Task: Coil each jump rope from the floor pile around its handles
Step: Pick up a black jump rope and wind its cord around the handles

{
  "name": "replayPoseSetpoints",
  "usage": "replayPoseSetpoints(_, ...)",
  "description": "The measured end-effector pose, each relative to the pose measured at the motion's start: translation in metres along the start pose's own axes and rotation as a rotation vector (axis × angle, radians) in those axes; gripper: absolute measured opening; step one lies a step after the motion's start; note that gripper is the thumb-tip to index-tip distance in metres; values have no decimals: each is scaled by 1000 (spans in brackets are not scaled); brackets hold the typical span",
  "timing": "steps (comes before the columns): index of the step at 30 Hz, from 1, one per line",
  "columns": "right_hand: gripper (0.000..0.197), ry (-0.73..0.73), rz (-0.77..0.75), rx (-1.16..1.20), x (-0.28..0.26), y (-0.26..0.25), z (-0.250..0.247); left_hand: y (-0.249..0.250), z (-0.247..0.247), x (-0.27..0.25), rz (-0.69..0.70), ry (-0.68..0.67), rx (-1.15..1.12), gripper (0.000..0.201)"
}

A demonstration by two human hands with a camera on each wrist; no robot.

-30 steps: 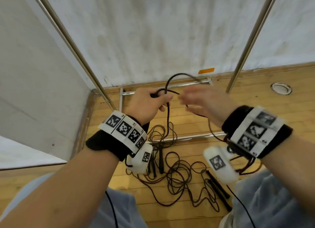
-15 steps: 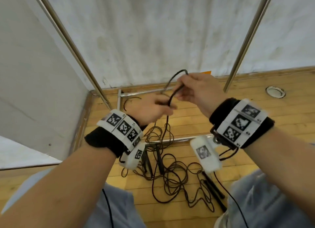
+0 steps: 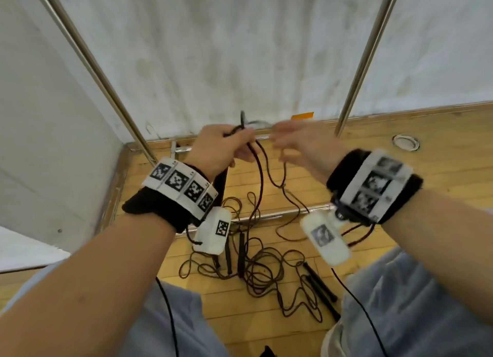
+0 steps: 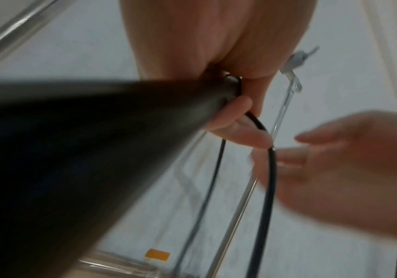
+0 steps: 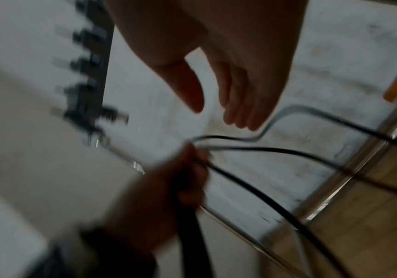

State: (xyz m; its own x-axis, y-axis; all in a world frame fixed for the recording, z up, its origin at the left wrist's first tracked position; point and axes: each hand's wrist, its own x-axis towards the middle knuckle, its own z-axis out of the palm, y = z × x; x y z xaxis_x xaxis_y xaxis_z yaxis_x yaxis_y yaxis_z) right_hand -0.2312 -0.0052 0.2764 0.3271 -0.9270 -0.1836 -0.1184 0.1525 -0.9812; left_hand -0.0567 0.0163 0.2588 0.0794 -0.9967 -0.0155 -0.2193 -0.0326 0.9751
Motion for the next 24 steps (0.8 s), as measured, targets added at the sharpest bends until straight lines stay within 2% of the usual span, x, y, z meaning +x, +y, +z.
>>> replayPoseSetpoints(2, 26, -203, 35, -338, -8, 22, 21, 9, -3, 0, 7, -20, -157, 22)
replayPoseSetpoints(4, 20, -392, 75, -518, -13, 39, 36, 17, -7, 0, 17, -31, -292, 23)
replayPoseSetpoints(5, 20, -427, 72, -608, -14, 45, 40, 20, -11, 0, 20, -17, -339, 23)
replayPoseSetpoints(7, 17, -393, 55, -707, -13, 50, 38, 22, -19, 0, 15, 57, -369, 23)
replayPoseSetpoints(9, 14, -321, 59, -599, -10, 44, 32, 19, -27, 0, 11, 154, -330, 23)
replayPoseSetpoints(11, 14, -195, 16, -362, -7, 31, 24, 14, -30, 0, -12, 186, -249, 22)
replayPoseSetpoints(12, 15, -119, -19, -220, -6, 21, 20, 11, -29, -1, -29, 151, -196, 18)
replayPoseSetpoints(14, 17, 3, -84, 46, -4, 3, 13, 4, -22, -6, -62, -29, -47, 10)
replayPoseSetpoints(16, 21, 48, -136, 265, -3, -11, 7, -5, -9, -12, -100, -234, 171, 12)
replayPoseSetpoints(18, 22, 51, -166, 405, -2, -22, 0, -13, 4, -17, -136, -349, 420, 5)
replayPoseSetpoints(21, 23, 77, -226, 536, -2, -36, -14, -27, 14, -16, -98, -383, 786, 16)
replayPoseSetpoints(22, 23, 103, -243, 587, -1, -41, -20, -30, 15, -15, -83, -377, 797, 18)
replayPoseSetpoints(24, 21, 156, -263, 664, 1, -47, -31, -32, 13, -11, -89, -316, 636, 17)
